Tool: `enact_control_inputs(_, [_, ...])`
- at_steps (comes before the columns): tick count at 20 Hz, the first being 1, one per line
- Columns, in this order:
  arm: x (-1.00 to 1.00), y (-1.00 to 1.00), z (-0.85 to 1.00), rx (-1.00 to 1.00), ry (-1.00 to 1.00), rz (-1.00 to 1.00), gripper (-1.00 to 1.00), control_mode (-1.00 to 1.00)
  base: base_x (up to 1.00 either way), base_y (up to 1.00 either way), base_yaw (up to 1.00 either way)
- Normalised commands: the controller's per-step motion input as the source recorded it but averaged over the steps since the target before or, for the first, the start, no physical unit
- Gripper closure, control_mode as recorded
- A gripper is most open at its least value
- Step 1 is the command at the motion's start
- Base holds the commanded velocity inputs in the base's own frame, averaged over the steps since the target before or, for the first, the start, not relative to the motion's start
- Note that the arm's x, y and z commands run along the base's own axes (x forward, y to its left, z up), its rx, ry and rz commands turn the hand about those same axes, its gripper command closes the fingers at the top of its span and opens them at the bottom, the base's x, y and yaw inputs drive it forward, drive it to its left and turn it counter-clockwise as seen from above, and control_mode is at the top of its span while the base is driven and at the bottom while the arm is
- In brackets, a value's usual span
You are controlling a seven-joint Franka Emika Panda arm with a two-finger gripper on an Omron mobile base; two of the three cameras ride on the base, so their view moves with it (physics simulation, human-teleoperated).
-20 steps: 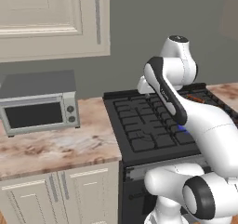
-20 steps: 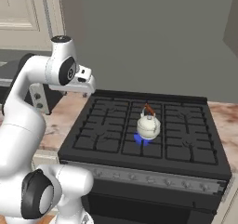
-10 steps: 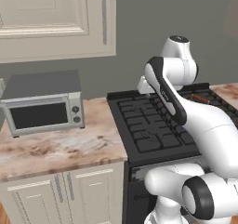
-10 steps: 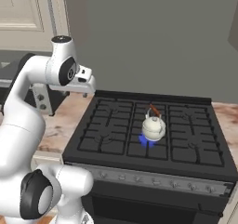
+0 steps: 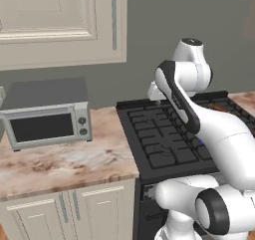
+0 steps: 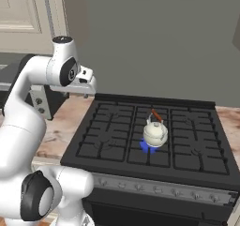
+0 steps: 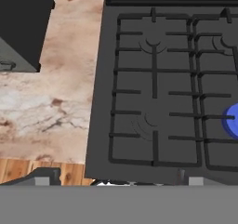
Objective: Lower the heat of the kettle.
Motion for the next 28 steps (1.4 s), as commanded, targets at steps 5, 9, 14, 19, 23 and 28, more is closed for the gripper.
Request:
enact_control_inputs(5, [0.0, 0.0, 0.0, 0.0, 0.0, 0.0, -1.0, 1.0, 0.0, 0.0, 0.0])
enact_control_inputs(9, [-0.32, -0.37, -0.05, 0.09, -0.13, -0.1, -1.0, -1.0, -0.03, 0.0, 0.0])
enact_control_inputs(14, [-0.5, -0.98, -0.22, 0.25, -0.07, -0.29, -1.0, -1.0, 0.0, 0.0, 0.0])
enact_control_inputs(19, [-0.54, -0.98, -0.4, 0.27, 0.0, -0.34, -1.0, -1.0, 0.0, 0.0, 0.0])
enact_control_inputs(23, [-0.59, -0.79, -0.63, 0.25, 0.0, -0.32, -1.0, -1.0, 0.0, 0.0, 0.0])
enact_control_inputs(28, [-0.61, -0.69, -0.66, 0.3, 0.0, -0.28, -1.0, -1.0, 0.0, 0.0, 0.0])
